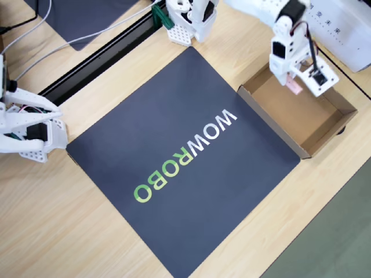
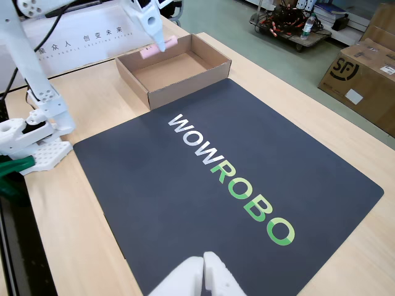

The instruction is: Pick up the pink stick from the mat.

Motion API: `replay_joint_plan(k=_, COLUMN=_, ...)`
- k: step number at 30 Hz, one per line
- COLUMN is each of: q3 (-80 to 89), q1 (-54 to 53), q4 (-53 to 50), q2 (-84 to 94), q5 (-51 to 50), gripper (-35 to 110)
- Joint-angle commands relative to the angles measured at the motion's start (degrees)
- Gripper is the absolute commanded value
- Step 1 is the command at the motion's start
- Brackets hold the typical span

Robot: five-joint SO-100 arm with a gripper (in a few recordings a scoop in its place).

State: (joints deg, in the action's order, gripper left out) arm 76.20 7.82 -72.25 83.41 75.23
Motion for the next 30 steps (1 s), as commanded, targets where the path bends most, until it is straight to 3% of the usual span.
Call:
replay_joint_plan(k=1, q3=-0.1, q1=0.9, q4=2.6, q2=-2.0, q5=0.7, gripper=0)
replay_joint_plan(k=17, q3=-0.5, q1=2.5, q4=7.1, q2=-10.2, q5=2.0, gripper=0)
replay_joint_plan(k=26, q3=-0.1, q1=2.5, q4=7.1, q2=-9.4, q5=2.0, gripper=41)
replay_joint_plan(k=30, q3=0.0, q1=2.3, q4=6.9, q2=-8.9, q5=2.0, gripper=42)
